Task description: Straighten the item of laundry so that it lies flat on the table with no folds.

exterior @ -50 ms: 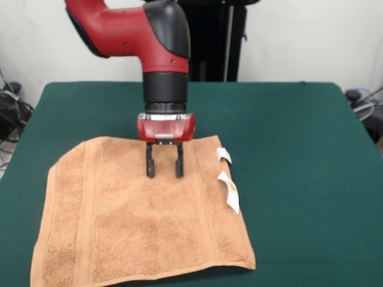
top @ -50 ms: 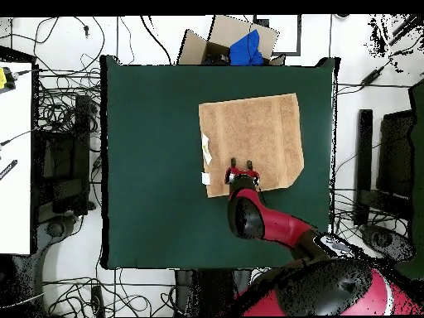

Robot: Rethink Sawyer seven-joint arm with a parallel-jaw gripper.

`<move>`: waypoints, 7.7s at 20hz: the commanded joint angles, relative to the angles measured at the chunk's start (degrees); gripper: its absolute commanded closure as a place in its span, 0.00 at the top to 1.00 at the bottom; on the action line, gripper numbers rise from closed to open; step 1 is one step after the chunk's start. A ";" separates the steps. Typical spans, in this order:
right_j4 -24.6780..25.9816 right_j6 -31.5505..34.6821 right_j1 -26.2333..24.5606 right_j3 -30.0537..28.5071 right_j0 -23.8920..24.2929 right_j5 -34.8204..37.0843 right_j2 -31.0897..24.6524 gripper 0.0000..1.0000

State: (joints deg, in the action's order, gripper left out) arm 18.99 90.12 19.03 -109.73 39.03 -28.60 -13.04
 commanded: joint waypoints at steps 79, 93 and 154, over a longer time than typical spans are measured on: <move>8.26 3.85 7.57 5.50 12.88 20.51 -7.39 1.00; 9.98 4.57 5.95 7.08 13.09 19.93 -6.94 1.00; 12.22 5.99 0.40 11.28 11.08 14.90 -3.61 0.00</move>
State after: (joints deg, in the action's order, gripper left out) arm 27.96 90.12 21.19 -102.24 52.60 -13.09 -14.65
